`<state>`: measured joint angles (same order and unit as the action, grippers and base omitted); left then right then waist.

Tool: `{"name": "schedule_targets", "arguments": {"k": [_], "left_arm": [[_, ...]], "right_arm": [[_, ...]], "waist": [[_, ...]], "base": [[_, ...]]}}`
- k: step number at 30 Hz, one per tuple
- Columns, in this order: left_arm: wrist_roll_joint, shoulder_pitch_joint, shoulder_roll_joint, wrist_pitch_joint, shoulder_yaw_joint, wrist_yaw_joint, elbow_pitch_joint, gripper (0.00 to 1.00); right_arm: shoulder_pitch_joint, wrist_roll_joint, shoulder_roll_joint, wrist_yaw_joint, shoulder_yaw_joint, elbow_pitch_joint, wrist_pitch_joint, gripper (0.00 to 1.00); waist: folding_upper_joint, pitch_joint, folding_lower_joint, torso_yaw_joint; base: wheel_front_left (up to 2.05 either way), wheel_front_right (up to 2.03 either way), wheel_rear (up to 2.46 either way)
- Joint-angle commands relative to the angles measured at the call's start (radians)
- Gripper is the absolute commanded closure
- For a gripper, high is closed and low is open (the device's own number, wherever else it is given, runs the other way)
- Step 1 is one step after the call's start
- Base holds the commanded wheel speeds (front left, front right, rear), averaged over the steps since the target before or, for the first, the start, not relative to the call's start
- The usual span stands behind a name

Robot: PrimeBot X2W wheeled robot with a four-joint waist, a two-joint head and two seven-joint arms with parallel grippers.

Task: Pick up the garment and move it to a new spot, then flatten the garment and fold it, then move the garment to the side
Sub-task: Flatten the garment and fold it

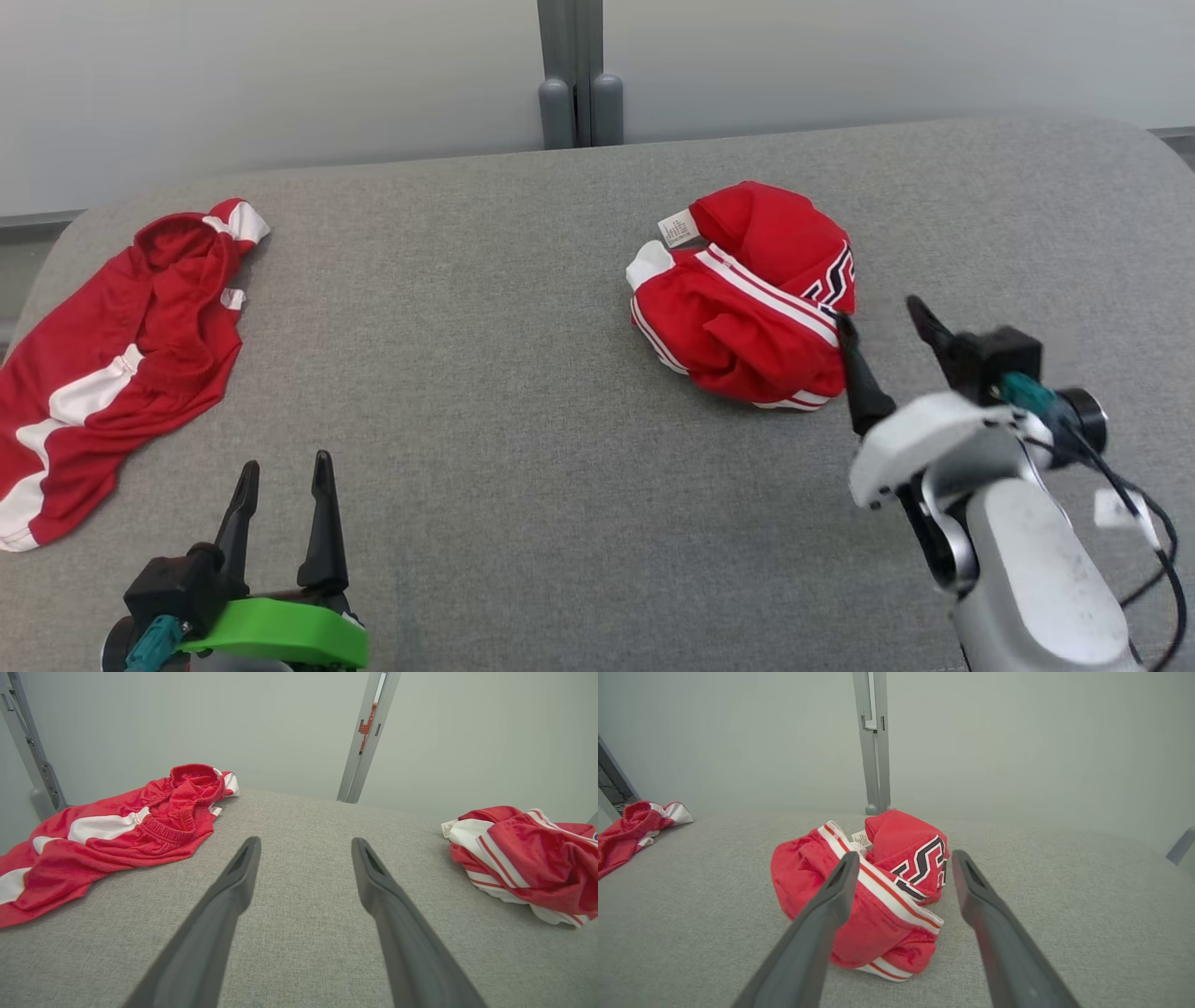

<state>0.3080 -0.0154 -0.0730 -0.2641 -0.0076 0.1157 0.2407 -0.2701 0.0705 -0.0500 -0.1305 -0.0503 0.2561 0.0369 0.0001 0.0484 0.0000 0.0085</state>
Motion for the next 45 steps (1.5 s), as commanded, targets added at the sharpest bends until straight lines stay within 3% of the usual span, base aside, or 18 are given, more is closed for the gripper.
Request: {"name": "schedule_targets", "arguments": {"k": [1,7,12,18,23,24,25,26,27,34,40,45], "left_arm": [[-0.005,-0.016,0.004,-0.001,0.000,0.005,0.000,0.00],[-0.013,-0.034,0.012,-0.001,-0.017,0.012,0.005,0.00],[-0.012,-0.061,0.016,-0.001,-0.046,0.014,0.007,0.00],[-0.003,-0.088,0.020,-0.001,-0.079,0.015,0.000,0.00],[0.006,-0.102,0.021,-0.001,-0.090,0.015,0.000,0.00],[0.008,-0.104,0.021,-0.001,-0.088,0.015,0.000,0.00],[0.009,-0.105,0.021,-0.001,-0.087,0.015,0.000,0.00],[0.010,-0.106,0.021,-0.001,-0.084,0.015,-0.001,0.00],[0.011,-0.107,0.021,-0.001,-0.082,0.015,-0.002,0.00],[0.012,-0.105,0.022,-0.001,-0.078,0.016,-0.003,0.00],[0.011,-0.109,0.022,-0.001,-0.079,0.015,-0.012,0.00],[0.010,-0.116,0.022,-0.001,-0.084,0.016,-0.021,0.00]], "right_arm": [[-0.063,0.024,-0.010,0.000,-0.033,0.016,-0.063,0.00],[-0.290,0.127,-0.021,0.000,-0.100,0.133,-0.356,0.00],[-0.427,0.171,-0.037,0.000,-0.125,0.257,-0.540,0.00],[-0.525,0.215,-0.048,0.000,-0.148,0.398,-0.664,0.00],[-0.545,0.258,-0.057,0.000,-0.174,0.432,-0.671,0.00],[-0.546,0.272,-0.060,0.000,-0.185,0.436,-0.674,0.05],[-0.547,0.283,-0.063,0.000,-0.199,0.439,-0.679,0.58],[-0.551,0.295,-0.064,0.000,-0.210,0.438,-0.683,0.96],[-0.553,0.311,-0.063,0.000,-0.221,0.437,-0.687,1.00],[-0.585,0.371,-0.099,0.000,-0.344,0.374,-0.650,1.00],[-0.685,0.396,-0.103,0.000,-0.463,0.311,-0.493,1.00],[-0.833,0.401,-0.098,0.000,-0.559,0.286,-0.273,1.00]], "waist": [[-0.0001,0.011,0.0000,0.009],[-0.0001,0.042,0.0000,0.044],[-0.0001,0.073,0.0000,0.093],[-0.0001,0.115,0.0000,0.140],[-0.0001,0.128,0.0000,0.159],[-0.0001,0.130,0.0000,0.161],[-0.0001,0.131,0.0000,0.162],[-0.0001,0.132,0.0000,0.161],[-0.0001,0.132,0.0000,0.160],[-0.0001,0.125,0.0000,0.153],[-0.0001,0.130,0.0000,0.149],[-0.0001,0.143,0.0000,0.153]], "base": [[0.00,0.00,0.00],[0.00,0.00,0.00],[0.00,0.00,0.00],[0.00,0.00,0.00],[0.00,0.00,0.00],[0.00,0.00,0.00],[0.00,0.00,0.00],[0.00,0.00,0.00],[0.00,0.00,0.00],[0.00,0.00,0.00],[0.00,0.00,0.00],[0.00,0.00,0.00]]}}
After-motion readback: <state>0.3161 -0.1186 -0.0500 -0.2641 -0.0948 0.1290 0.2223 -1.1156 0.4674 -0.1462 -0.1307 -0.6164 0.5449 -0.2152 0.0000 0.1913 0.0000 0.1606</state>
